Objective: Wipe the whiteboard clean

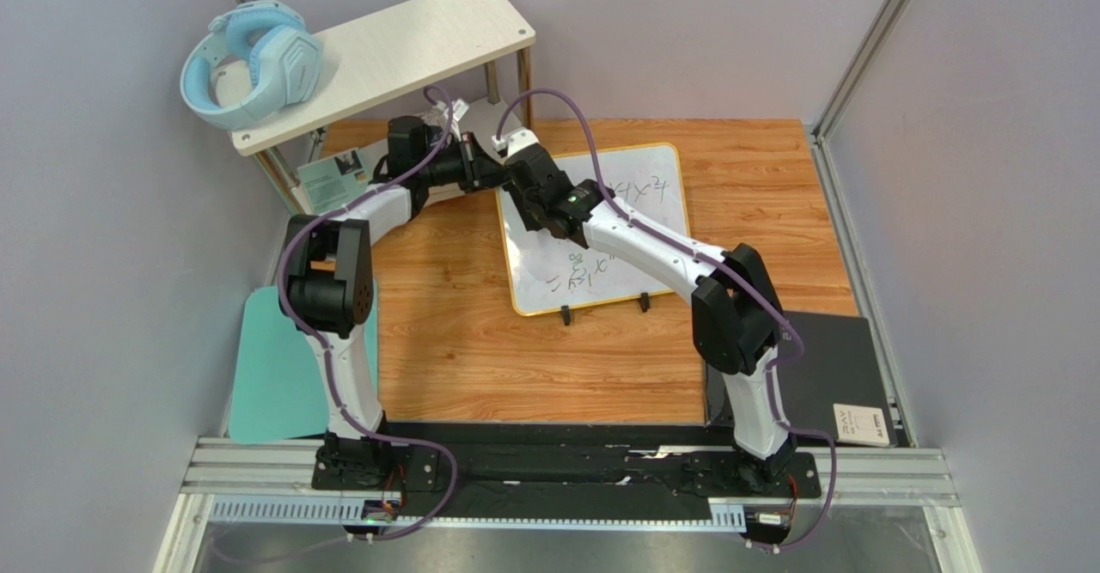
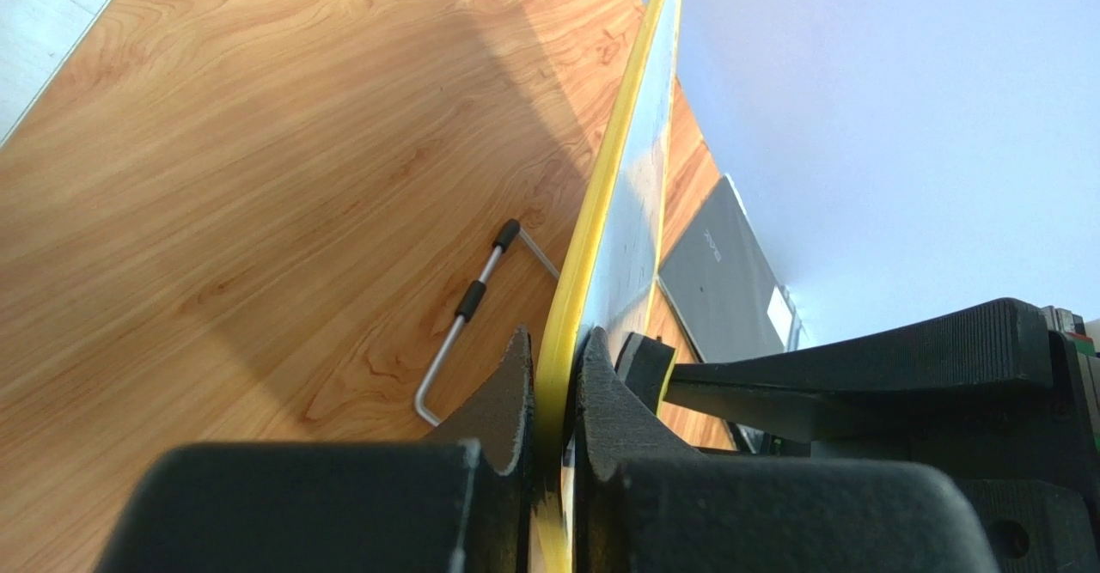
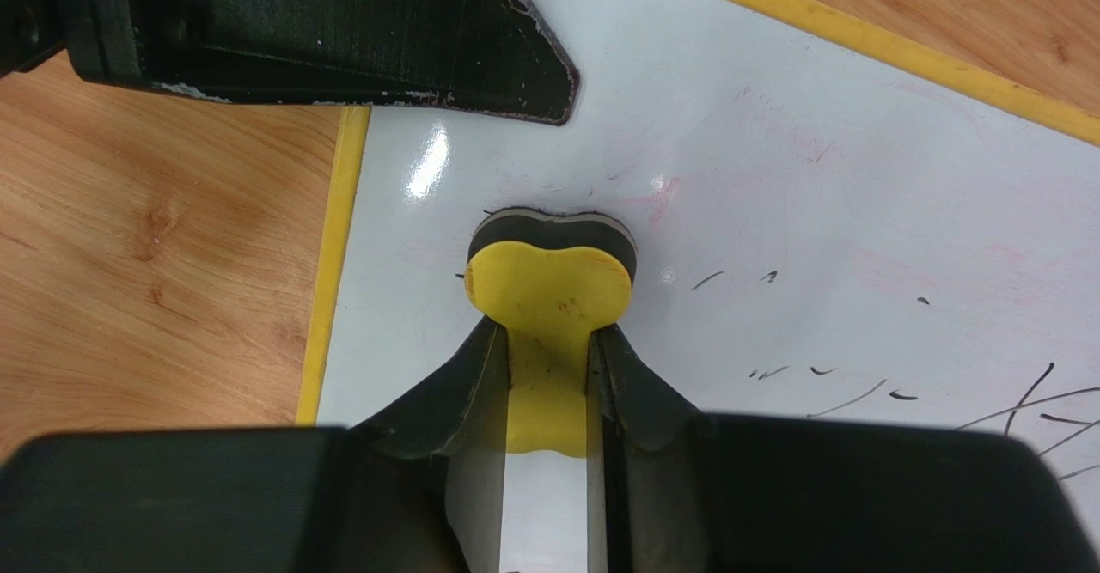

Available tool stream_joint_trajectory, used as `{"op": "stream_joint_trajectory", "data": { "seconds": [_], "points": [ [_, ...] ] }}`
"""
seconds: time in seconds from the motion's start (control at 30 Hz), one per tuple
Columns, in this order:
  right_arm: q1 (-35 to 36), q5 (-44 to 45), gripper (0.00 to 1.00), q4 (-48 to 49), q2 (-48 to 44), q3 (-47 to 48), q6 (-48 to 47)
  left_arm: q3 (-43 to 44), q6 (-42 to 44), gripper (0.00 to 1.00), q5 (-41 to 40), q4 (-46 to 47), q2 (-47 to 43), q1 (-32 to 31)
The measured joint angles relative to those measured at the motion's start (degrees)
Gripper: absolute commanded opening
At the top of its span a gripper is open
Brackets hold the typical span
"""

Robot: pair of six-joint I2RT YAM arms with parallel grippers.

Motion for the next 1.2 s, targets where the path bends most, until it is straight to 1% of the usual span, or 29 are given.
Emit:
{"op": "stream_joint_trajectory", "data": {
  "seconds": [0.3,0.47,0.6,0.7,0.83,0.93,1.03,1.2],
  "points": [
    [0.2,-1.36,0.0,-6.43,3.48,7.26,-0.13,0.72,0.85,0.0,-0.07,-1.81,0.02,0.0],
    [1.16,-3.19,0.0,-6.45,3.96,7.8,-0.37,0.79,0.9,0.0,0.07,-1.99,0.02,0.0],
    [1.55,-2.93,0.0,-6.19,4.11,7.65,-0.02,0.81,1.09,0.0,0.22,-2.14,0.02,0.04],
    [0.48,-3.43,0.0,-5.01,3.72,6.34,2.01,0.81,1.44,0.0,0.04,-2.45,0.02,0.04],
    [-1.64,-6.73,0.0,-1.88,1.38,2.47,6.47,1.14,1.44,0.0,-0.26,-2.82,0.02,-0.11],
    [-3.45,-7.45,0.0,0.09,-0.59,-0.83,9.18,1.36,1.4,0.0,-0.57,-3.06,0.02,-0.26],
    [-6.32,-7.34,0.0,0.98,-2.54,-3.69,11.1,1.44,1.38,0.0,-0.81,-3.23,0.02,-0.31],
    [-13.27,-5.14,0.0,1.92,-5.46,-7.98,13.44,1.7,0.92,0.0,-1.46,-3.78,0.02,-0.59]
  ]
}}
